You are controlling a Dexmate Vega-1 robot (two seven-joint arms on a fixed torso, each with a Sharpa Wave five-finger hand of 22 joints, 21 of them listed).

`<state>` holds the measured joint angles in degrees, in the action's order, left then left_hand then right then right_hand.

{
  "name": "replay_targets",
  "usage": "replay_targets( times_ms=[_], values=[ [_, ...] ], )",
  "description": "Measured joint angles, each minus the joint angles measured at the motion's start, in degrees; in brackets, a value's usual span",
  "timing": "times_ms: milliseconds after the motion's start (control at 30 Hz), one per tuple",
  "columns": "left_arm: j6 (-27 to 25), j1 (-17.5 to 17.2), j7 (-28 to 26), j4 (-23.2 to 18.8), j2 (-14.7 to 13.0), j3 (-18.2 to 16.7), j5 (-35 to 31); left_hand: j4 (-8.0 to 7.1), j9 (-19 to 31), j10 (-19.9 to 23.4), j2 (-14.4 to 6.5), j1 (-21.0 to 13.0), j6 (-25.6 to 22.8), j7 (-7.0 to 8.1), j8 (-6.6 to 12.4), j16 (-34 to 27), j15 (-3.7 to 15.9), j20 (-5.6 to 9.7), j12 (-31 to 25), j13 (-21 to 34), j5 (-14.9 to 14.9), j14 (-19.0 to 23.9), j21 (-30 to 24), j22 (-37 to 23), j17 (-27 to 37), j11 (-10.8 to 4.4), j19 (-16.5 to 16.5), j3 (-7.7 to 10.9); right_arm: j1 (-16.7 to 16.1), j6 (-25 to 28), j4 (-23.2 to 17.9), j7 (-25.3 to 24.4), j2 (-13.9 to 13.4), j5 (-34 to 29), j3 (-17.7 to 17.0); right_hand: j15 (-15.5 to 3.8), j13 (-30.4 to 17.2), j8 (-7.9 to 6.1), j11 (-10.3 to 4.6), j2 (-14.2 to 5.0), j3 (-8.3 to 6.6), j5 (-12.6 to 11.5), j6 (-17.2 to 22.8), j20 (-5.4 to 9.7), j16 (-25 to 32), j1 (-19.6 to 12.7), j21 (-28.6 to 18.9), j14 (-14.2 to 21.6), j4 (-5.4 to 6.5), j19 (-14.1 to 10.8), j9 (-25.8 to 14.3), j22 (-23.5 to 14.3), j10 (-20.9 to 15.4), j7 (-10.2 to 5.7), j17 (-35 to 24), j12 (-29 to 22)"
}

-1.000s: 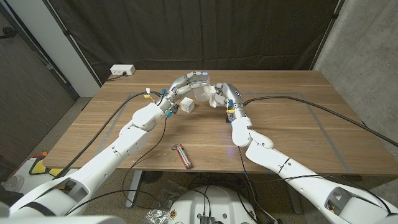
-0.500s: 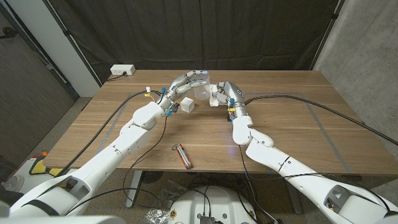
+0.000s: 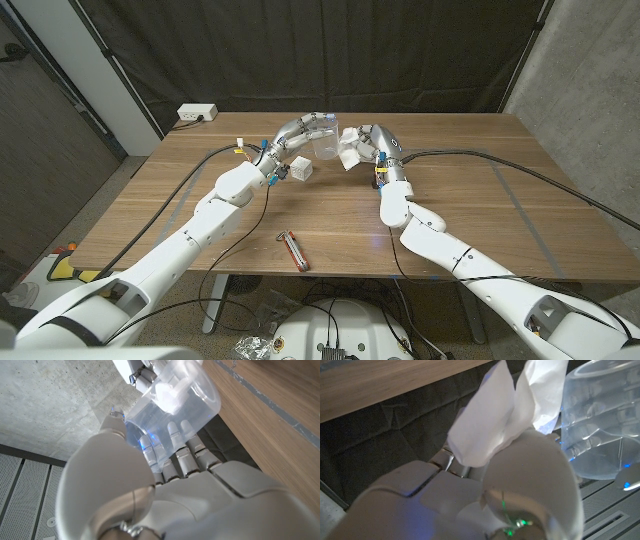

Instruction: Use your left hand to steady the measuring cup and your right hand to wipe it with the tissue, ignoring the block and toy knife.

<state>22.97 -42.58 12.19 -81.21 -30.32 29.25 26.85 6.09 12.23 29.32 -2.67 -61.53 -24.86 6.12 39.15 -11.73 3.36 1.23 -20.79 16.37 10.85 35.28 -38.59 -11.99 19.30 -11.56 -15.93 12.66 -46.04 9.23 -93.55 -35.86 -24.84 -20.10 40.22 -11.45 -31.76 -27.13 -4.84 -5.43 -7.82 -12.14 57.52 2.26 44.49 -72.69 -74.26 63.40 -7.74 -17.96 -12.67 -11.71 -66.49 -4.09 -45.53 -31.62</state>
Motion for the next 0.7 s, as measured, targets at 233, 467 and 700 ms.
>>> replay_targets(
  times_ms=[233,467,700],
  values=[
    [-0.26,0.35,-0.02,0.43,0.18,0.15,-0.16,0.0,0.0,-0.08,0.0,0.0,0.0,0.0,0.0,0.0,0.0,0.0,0.0,0.0,0.0,0.0,0.0,0.0,0.0,0.08,0.0,0.0,-0.8,-3.79,-0.85,1.93,-0.91,3.64,-1.9,-0.19,0.0,0.01,0.0,0.0,0.0,0.0,-0.01,0.21,-0.22,0.0,-0.33,0.39,0.0,0.21,0.0,0.26,0.0,-0.01,-0.27,0.0],
    [-0.64,0.7,-0.13,0.76,0.41,0.42,-0.27,0.0,0.0,0.04,-0.16,0.16,0.0,0.0,0.0,0.0,0.0,0.0,0.0,-0.01,0.0,0.0,-0.44,0.0,0.0,-0.03,0.0,0.0,-1.26,-13.58,-0.7,9.64,-1.44,13.88,-4.02,-0.19,-0.3,0.35,0.0,0.0,0.0,0.0,-0.02,0.21,-0.43,0.0,-0.67,0.4,0.0,0.22,0.0,0.53,0.0,0.0,-0.53,0.27],
    [-0.97,0.74,-0.43,0.71,0.4,0.53,-0.35,0.0,0.0,0.04,0.01,0.3,0.0,0.0,0.0,0.0,0.0,0.0,0.01,-0.01,0.0,0.0,-0.44,0.0,0.0,-0.03,0.0,0.0,-1.52,-22.28,0.79,17.32,-1.42,23.73,-6.02,-0.18,-0.3,0.53,0.0,-0.18,0.0,0.0,-0.04,0.1,-0.66,-0.18,-0.67,0.4,0.0,0.72,0.01,0.8,0.0,0.0,-0.53,0.5]
  ],
)
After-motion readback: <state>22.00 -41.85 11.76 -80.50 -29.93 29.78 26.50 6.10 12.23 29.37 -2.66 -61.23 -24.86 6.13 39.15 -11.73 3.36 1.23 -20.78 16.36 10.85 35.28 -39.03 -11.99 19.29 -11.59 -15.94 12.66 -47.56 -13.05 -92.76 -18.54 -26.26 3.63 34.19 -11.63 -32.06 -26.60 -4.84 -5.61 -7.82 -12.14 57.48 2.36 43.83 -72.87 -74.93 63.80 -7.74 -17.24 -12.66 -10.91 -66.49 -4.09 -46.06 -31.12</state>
